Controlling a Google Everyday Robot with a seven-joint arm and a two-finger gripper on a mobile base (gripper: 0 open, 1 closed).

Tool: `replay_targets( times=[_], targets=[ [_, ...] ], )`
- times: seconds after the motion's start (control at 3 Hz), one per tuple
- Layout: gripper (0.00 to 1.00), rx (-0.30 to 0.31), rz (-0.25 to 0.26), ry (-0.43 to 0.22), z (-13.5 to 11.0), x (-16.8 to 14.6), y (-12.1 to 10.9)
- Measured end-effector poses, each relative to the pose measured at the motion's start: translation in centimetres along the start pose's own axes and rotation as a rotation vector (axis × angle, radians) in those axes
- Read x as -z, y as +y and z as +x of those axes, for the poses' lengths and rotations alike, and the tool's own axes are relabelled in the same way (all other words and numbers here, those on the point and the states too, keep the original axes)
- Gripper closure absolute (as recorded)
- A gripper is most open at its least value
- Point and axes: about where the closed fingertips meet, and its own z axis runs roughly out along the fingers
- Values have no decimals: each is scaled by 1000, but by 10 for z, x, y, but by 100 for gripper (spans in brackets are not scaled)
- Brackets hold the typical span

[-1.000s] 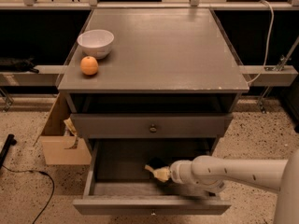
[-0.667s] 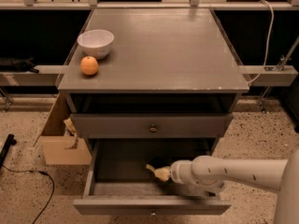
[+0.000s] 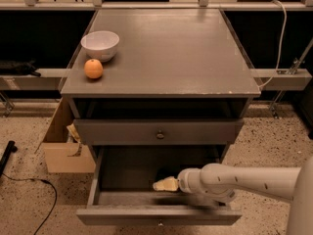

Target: Place sponge into middle drawer

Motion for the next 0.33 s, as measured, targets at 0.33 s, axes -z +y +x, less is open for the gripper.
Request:
replay_targets(
  times=[0.33],
  targets=[
    [0, 0, 0, 0, 0, 0, 0]
  ],
)
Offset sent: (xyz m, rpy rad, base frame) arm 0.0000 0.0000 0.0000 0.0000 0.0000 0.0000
